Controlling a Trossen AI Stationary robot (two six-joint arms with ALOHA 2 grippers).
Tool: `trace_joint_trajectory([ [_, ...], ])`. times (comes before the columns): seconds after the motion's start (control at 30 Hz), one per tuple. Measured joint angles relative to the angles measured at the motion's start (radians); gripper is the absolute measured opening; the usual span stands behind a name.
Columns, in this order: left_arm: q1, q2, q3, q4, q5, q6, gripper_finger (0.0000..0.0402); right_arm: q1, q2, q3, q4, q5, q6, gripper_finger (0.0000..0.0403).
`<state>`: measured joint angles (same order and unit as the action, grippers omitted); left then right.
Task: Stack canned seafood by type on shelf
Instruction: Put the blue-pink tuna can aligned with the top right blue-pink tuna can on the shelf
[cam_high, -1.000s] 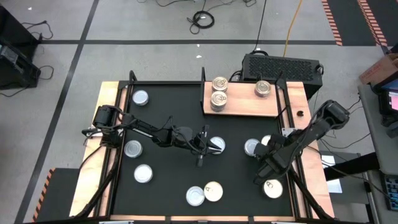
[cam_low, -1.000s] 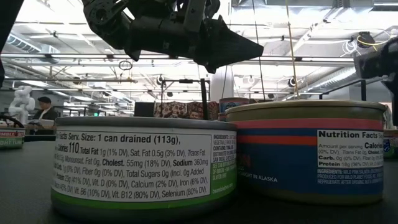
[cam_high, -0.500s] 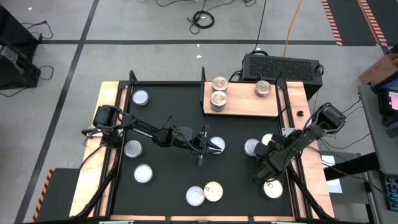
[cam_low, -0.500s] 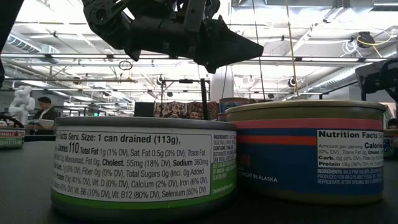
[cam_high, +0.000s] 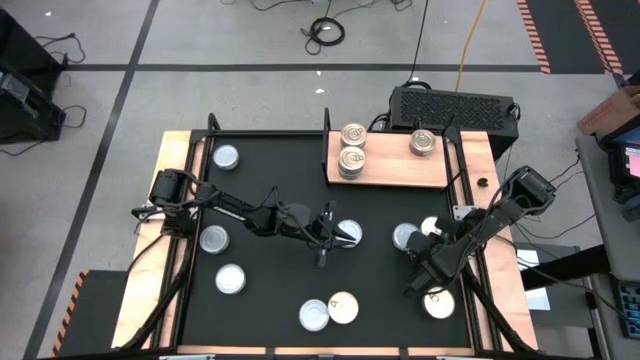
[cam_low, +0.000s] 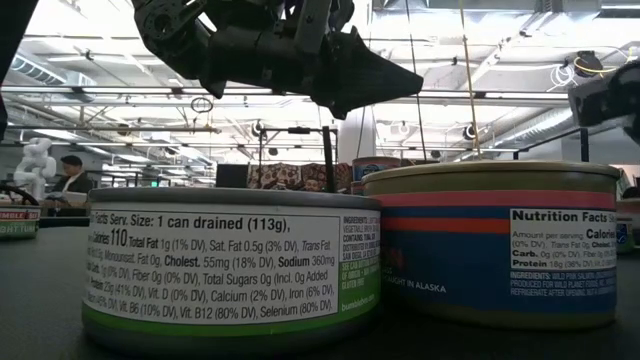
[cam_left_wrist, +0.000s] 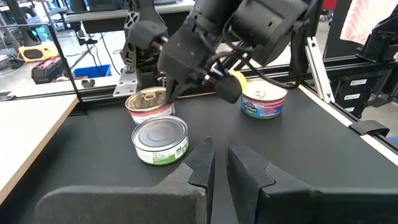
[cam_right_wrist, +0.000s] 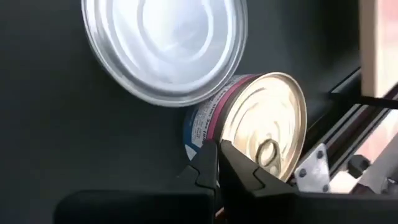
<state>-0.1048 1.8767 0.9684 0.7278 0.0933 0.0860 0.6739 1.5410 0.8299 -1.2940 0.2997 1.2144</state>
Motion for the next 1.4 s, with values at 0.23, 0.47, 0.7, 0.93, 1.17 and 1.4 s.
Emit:
trace_joint_trajectory([
  [0.23,0.0,0.0,0.0,-0.003,0.0,0.0,0.0042,0.0,0.0,0.097,-0.097,0.028,0.01,0.0],
  [0.47,0.0,0.0,0.0,-0.004,0.0,0.0,0.0042,-0.026,0.0,0.17,-0.189,0.14,0.046,0.0],
  [0.7,0.0,0.0,0.0,-0.003,0.0,0.0,0.0042,-0.177,-0.001,0.184,-0.173,0.239,-0.12,0.0],
  [0.93,0.0,0.0,0.0,-0.004,0.0,0.0,0.0042,-0.383,-0.003,0.184,-0.152,0.324,-0.353,0.0],
  [1.17,0.0,0.0,0.0,-0.005,0.0,0.0,0.0042,-0.597,-0.047,0.184,-0.047,0.334,-0.578,0.0],
  [1.4,0.0,0.0,0.0,-0.012,0.0,0.0,0.0042,-0.772,-0.077,0.184,0.004,0.383,-0.745,0.0],
])
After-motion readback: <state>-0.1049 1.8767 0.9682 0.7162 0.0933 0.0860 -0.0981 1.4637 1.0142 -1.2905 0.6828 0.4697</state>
